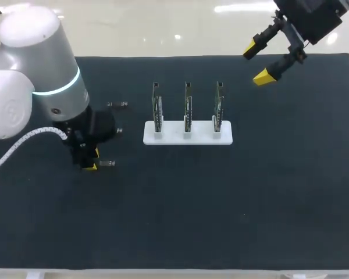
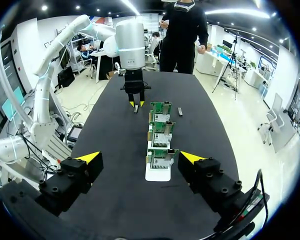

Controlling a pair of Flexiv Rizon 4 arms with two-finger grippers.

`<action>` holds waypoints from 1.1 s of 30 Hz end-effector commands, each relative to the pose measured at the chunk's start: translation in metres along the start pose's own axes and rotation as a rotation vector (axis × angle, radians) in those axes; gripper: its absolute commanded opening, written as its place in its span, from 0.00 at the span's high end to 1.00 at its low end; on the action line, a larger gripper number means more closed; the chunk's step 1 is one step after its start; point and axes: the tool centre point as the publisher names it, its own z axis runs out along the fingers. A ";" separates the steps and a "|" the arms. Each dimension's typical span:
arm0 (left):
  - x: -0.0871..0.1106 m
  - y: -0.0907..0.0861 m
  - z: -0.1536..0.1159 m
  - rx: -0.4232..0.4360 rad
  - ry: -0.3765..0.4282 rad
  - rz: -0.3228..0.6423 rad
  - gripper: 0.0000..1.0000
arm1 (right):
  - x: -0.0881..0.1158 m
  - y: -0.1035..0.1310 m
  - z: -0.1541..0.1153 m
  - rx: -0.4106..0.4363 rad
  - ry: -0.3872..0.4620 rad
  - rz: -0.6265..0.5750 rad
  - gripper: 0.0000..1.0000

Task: Pick up the optical module with the left hand, and insert it into the network port with the right hand.

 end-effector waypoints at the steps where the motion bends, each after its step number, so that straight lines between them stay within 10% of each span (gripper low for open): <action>1: 0.001 -0.001 0.000 -0.001 -0.002 0.001 1.00 | 0.000 -0.001 0.000 -0.001 -0.001 -0.001 0.00; 11: 0.003 -0.005 -0.023 0.004 -0.069 -0.016 1.00 | 0.000 -0.001 0.000 -0.001 -0.001 -0.001 0.00; 33: -0.001 0.003 -0.156 0.055 -0.561 0.026 1.00 | 0.000 -0.001 0.000 -0.001 -0.001 -0.001 0.00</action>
